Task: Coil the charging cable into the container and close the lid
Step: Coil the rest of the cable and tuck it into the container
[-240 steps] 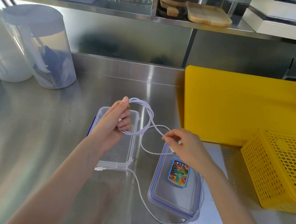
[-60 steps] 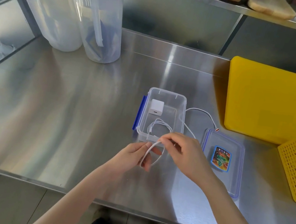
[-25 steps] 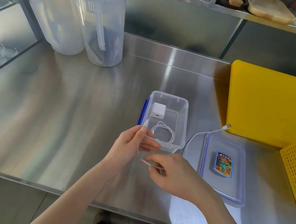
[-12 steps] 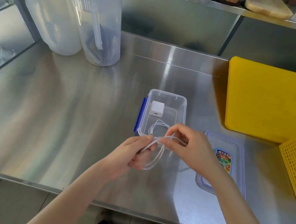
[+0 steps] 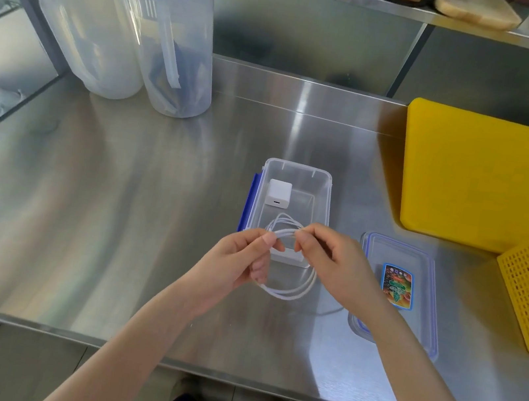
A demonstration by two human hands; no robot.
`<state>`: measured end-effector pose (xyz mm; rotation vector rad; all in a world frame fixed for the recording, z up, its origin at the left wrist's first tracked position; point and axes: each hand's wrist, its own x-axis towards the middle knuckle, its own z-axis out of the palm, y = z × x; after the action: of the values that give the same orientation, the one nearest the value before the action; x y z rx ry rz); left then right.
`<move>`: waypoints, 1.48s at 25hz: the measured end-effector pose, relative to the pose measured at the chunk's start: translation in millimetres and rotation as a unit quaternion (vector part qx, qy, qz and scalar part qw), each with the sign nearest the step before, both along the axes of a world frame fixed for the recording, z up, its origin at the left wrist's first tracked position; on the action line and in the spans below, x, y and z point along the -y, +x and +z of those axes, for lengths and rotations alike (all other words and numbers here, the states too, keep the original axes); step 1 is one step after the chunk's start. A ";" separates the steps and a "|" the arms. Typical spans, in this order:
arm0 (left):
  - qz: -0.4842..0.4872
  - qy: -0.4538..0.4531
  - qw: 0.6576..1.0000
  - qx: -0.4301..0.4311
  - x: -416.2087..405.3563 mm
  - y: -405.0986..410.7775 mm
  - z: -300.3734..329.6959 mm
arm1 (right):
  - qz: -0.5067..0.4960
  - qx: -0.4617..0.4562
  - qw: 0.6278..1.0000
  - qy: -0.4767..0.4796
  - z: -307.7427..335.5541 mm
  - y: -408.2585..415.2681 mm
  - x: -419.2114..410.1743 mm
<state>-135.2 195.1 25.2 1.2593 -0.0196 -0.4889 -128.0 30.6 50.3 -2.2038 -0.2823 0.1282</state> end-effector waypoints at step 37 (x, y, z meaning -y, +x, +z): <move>0.159 0.173 0.967 0.103 10.6 13.7 19.0 | -0.088 -0.180 0.945 0.260 4.1 -22.2 -22.4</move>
<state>-121.5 184.5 44.2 1.6172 0.0948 -0.0813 -150.2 53.1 54.4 -1.6306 0.0829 0.3165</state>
